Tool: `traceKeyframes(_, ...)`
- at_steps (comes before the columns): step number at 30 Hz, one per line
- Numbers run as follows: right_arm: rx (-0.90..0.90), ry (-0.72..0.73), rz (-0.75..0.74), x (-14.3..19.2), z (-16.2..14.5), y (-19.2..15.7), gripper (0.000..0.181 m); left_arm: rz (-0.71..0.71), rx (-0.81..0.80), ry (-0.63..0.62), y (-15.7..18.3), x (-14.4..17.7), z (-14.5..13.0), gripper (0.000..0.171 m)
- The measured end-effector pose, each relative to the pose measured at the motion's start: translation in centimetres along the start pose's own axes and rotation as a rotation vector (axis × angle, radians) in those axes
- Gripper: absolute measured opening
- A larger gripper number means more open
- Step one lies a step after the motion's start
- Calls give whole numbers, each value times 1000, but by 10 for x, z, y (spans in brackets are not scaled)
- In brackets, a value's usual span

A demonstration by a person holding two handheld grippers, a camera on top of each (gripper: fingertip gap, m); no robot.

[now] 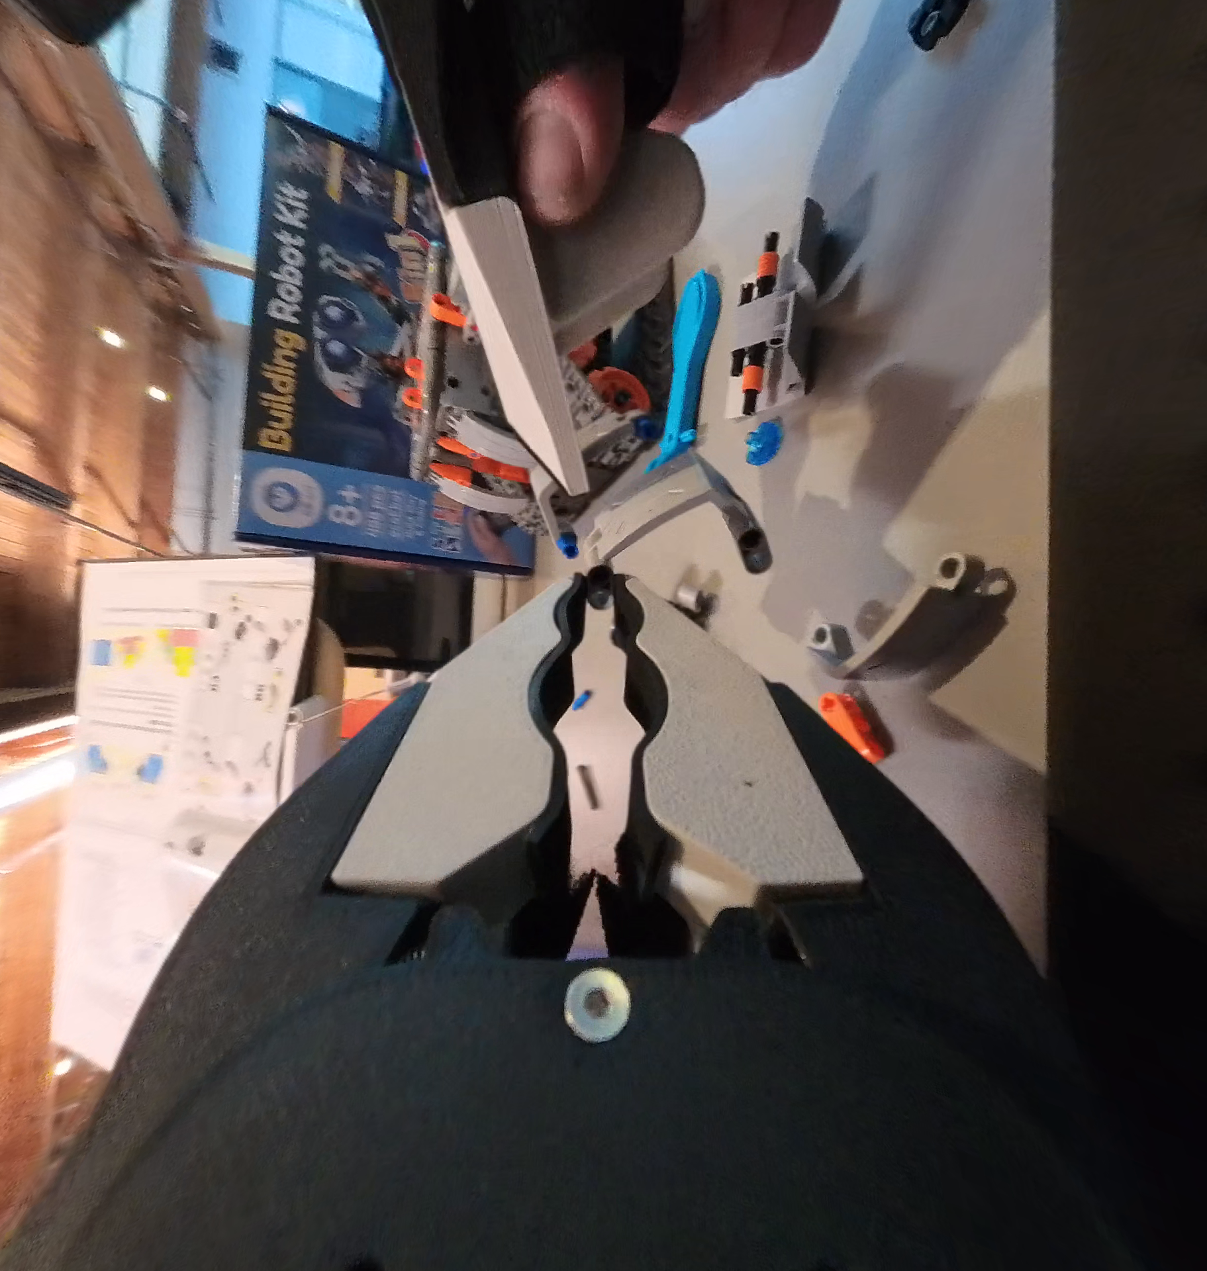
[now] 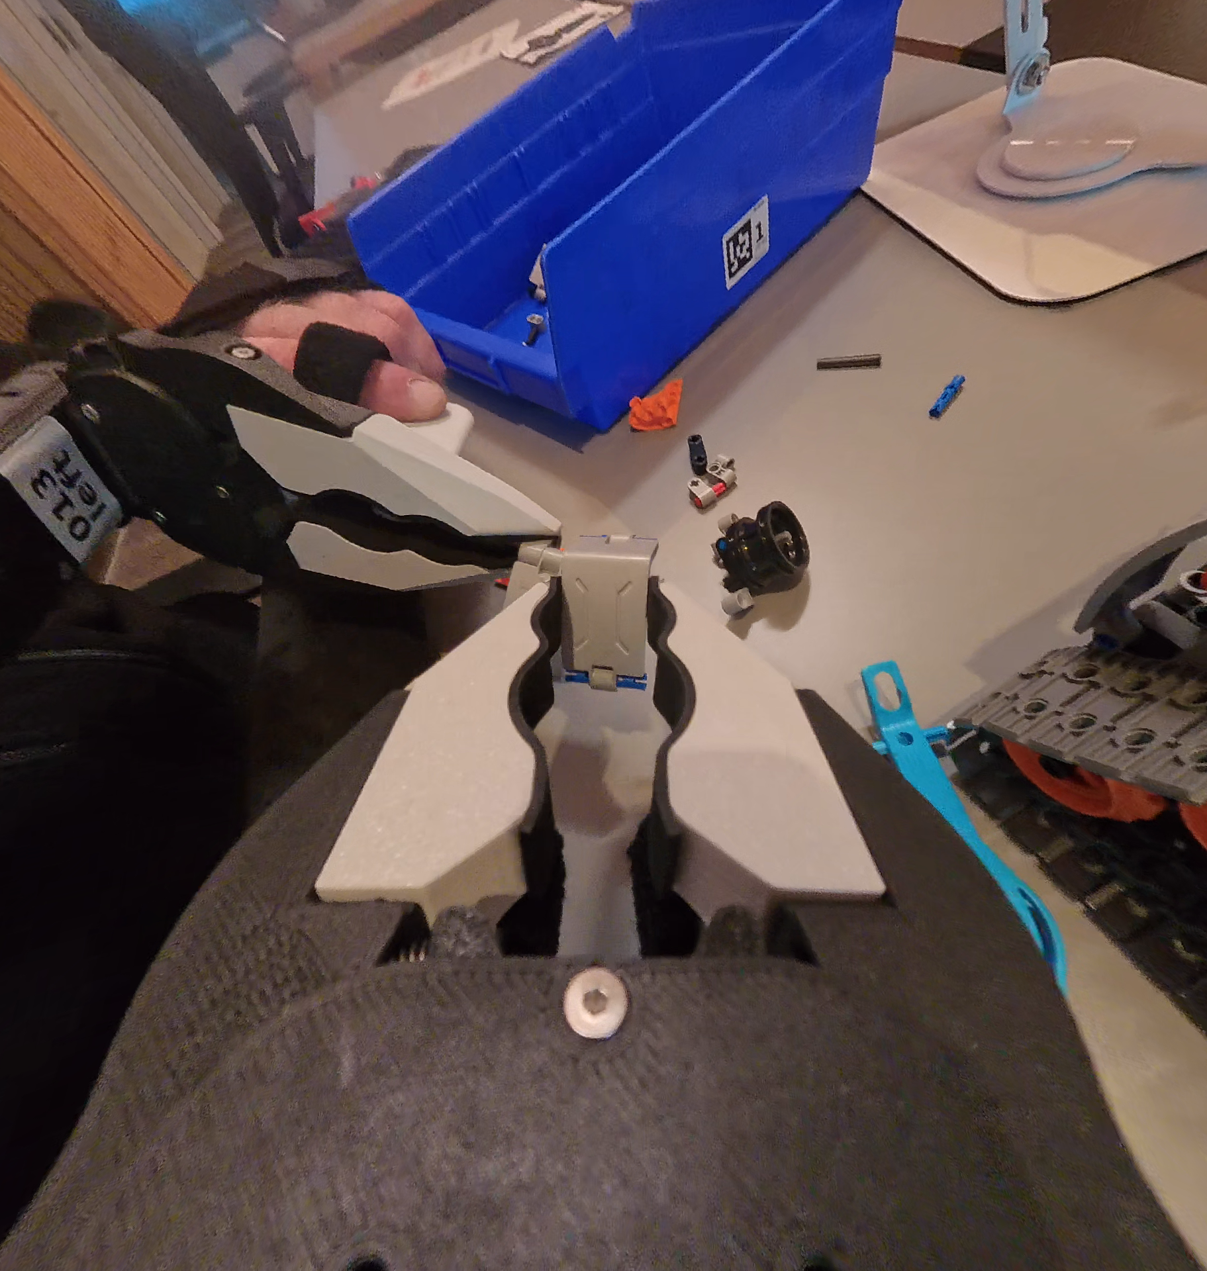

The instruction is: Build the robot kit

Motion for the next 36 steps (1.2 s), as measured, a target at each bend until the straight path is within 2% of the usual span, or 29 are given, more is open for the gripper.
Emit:
traceKeyframes(3, -35, 40, 16, 1, 0, -1, 22, 38, -52, 22, -5, 2, -1, 5)
traceKeyframes(9, -64, 64, -10, -1, -2, 2, 22, 45, -50, -5, -7, -4, -8, 5)
traceKeyframes(16, -44, 18, -50, -7, -7, 4, 22, 54, -55, -23, -7, -7, -11, 5)
traceKeyframes(36, -51, 65, -67, -4, 0, 4, 22, 89, -76, 16, -11, -6, -10, 5)
Point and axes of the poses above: each gripper's, where its closed fingertips meet, x back along the fingers, z out of its top, y = z × x across the jaws, the point moved 3 cm from there along x, back along the fingers, and after that the axes turned 12 degrees about x, right-handed, at the moved point
